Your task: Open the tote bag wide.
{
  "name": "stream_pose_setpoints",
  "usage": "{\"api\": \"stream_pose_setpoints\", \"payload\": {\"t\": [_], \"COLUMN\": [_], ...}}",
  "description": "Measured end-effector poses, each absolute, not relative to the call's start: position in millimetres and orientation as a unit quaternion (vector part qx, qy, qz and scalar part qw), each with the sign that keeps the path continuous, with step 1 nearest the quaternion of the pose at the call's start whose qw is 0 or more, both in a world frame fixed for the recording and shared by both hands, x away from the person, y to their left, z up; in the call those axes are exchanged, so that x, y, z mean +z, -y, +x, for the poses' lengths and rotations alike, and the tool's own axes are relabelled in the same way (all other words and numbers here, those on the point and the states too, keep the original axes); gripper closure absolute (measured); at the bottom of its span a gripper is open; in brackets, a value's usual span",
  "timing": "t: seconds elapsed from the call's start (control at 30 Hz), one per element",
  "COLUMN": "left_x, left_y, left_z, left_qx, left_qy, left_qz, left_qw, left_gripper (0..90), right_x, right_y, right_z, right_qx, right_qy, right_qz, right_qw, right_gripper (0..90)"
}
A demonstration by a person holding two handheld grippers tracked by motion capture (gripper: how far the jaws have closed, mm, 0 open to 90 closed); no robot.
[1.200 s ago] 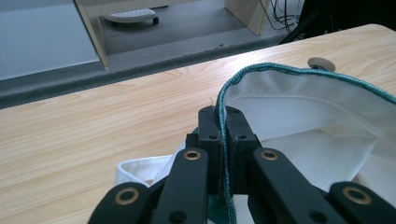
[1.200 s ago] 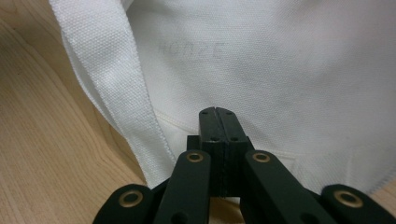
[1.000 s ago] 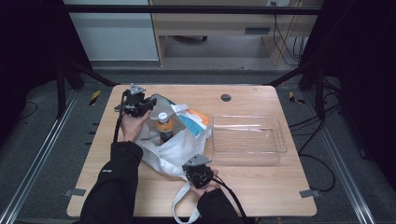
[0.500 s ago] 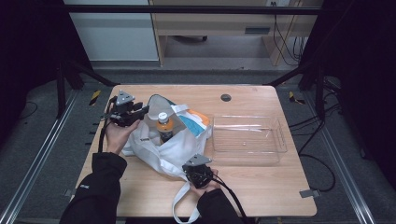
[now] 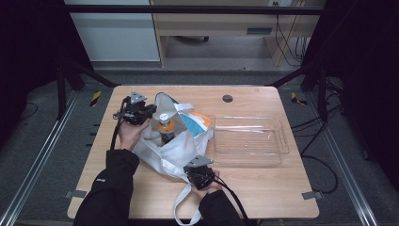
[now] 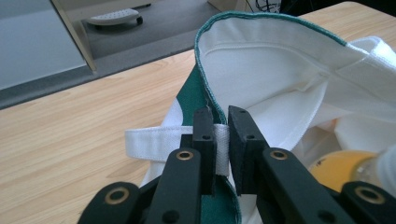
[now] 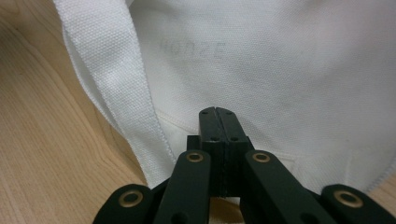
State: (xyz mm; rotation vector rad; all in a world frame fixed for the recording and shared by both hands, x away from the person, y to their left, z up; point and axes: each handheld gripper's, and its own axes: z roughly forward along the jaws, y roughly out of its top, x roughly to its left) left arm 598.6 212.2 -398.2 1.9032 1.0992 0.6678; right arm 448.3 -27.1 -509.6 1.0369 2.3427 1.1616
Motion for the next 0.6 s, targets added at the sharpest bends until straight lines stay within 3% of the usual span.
{"api": "stream_pose_setpoints", "payload": {"t": [0.6], "left_x": [-440.8], "left_y": [-207.7], "left_z": [619.4], "left_qx": [0.23], "left_qy": [-0.46], "left_qz": [0.766], "left_qw": [0.386], "left_gripper": [82.0], "right_x": [-509.7], "right_y": [27.3], "right_z": [449.4], "right_qx": [0.409], "right_qy": [-0.822], "right_qz": [0.362], "right_qw": [0.16], "right_gripper": [90.0]}}
